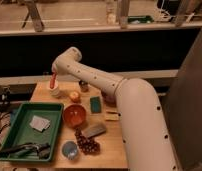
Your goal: Place pepper in paper cup
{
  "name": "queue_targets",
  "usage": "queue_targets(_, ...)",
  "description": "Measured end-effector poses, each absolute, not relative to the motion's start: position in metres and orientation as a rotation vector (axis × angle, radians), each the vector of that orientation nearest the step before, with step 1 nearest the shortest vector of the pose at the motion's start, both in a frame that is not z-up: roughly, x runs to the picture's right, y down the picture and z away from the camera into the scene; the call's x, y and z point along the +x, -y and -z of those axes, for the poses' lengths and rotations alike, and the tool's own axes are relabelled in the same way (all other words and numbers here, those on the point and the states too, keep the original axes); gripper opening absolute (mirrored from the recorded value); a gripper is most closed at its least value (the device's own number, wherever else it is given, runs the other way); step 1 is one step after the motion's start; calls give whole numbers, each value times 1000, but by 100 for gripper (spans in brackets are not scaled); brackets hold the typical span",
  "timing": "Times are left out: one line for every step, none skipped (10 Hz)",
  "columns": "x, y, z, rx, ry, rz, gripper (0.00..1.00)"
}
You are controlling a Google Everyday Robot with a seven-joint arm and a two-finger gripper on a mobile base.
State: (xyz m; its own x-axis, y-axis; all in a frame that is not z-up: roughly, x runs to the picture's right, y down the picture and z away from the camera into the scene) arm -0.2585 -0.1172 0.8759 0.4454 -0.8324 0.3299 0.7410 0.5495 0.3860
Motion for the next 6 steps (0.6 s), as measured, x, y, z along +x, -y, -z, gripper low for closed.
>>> queue_targets(-260,120,-877,212,518,977,2)
queue_targets(-260,124,-879,226,513,973,2)
queue_targets(-260,126,-881,233,509,971,2)
queue_targets(-259,129,-884,239,502,968,2)
queue_targets(-260,132,-887,243,498,965,2)
queue_targets(-261,134,-890,248,496,963,2)
